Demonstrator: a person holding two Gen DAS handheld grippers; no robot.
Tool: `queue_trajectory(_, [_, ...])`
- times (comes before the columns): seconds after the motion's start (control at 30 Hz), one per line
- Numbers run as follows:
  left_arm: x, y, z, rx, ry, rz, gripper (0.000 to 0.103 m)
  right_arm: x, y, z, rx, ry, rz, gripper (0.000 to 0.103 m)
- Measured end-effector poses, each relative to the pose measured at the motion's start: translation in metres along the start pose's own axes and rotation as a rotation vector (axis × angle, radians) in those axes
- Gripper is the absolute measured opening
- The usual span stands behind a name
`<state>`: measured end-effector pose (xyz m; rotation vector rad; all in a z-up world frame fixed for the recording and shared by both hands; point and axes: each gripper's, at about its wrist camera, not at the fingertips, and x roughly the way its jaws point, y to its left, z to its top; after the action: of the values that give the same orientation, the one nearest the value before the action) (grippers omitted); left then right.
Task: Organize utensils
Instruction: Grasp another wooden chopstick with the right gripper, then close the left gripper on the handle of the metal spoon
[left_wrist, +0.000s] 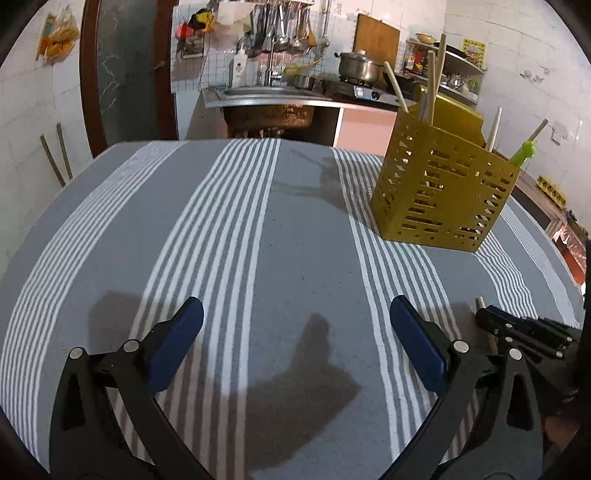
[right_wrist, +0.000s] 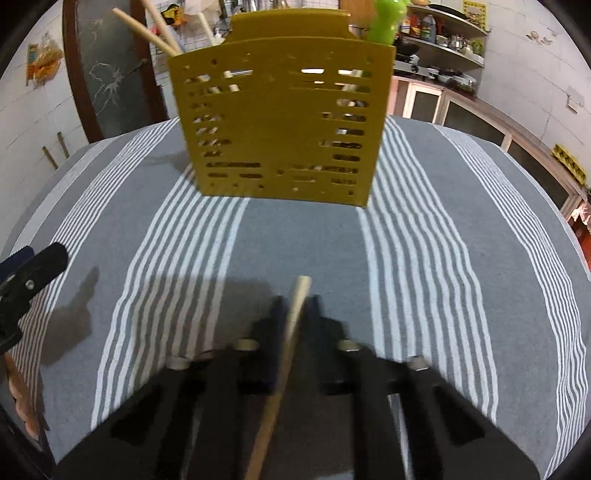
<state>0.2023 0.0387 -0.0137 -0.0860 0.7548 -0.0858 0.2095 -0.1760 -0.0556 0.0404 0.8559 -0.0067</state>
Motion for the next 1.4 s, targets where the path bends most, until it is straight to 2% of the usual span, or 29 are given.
queue_trajectory(0.27, [-0.009, -0.024, -0.007, -0.003, 0.035, -0.03, 0.098, -0.02, -0.033, -0.009, 0.047, -0.03, 0.017, 0.007])
queue_trajectory(0.67, [-0.009, -0.11, -0.046, 0.076, 0.162, -0.138, 0.095, -0.026, -0.106, -0.028, 0.152, -0.013, -0.011, 0.007])
queue_trajectory(0.77, [-0.007, -0.12, -0.055, 0.088, 0.204, -0.157, 0.089, -0.026, -0.108, -0.03, 0.153, -0.016, -0.005, 0.007])
queue_trajectory(0.83, [-0.002, -0.125, -0.06, 0.093, 0.237, -0.165, 0.078, -0.025, -0.108, -0.03, 0.148, -0.016, -0.007, 0.007])
queue_trajectory(1.0, [0.002, -0.132, -0.06, 0.114, 0.234, -0.144, 0.075, -0.025, -0.109, -0.034, 0.149, -0.019, -0.011, 0.007])
queue_trajectory(1.13, [0.008, -0.137, -0.054, 0.126, 0.248, -0.142, 0.06, -0.025, -0.108, -0.033, 0.146, -0.017, -0.021, 0.007])
queue_trajectory(1.4, [0.017, -0.152, -0.045, 0.149, 0.27, -0.163, 0.041, -0.026, -0.105, -0.033, 0.142, -0.014, -0.027, 0.007])
